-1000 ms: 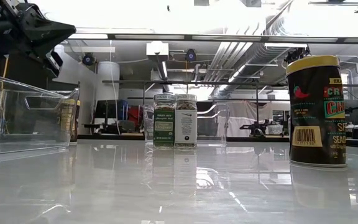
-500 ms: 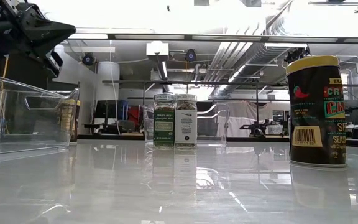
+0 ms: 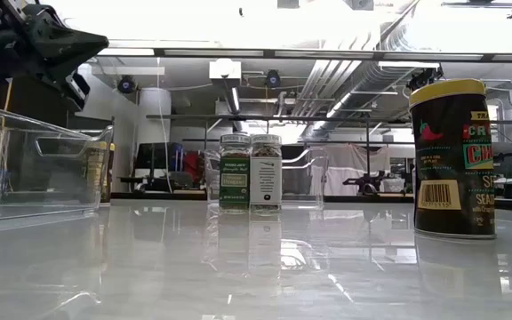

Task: Sort spices by type
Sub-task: Put the top green seasoning bottle into the right transparent bin, then put the green seasoning bottle into the right transparent bin

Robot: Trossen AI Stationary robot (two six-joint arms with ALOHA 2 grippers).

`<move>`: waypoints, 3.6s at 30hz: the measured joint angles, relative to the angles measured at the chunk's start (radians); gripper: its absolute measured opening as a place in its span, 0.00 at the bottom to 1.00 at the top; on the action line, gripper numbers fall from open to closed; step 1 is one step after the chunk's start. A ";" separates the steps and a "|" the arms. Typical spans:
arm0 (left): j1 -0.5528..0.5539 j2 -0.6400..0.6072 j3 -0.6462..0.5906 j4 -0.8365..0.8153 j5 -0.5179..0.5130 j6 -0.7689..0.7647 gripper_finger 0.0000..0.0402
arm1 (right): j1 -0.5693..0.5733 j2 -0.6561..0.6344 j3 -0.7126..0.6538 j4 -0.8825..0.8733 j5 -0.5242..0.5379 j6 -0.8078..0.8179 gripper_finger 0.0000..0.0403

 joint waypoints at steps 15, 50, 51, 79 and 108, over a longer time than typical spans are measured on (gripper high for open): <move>0.000 0.000 0.000 0.000 0.000 0.000 0.00 | -0.002 -0.088 0.000 -0.064 -0.047 0.028 0.69; 0.000 0.000 0.000 0.000 0.000 0.000 0.00 | -0.929 -0.034 0.229 0.843 -0.290 -1.147 0.69; 0.000 0.000 0.000 0.000 0.000 0.000 0.00 | -0.934 0.001 0.275 0.804 -0.297 -1.181 0.69; 0.000 0.000 0.000 0.000 0.000 0.000 0.00 | -0.968 0.497 0.852 0.186 -0.214 -1.372 0.69; 0.000 0.000 0.000 -0.001 0.000 0.000 0.00 | -0.988 0.590 0.850 0.168 -0.277 -1.357 0.66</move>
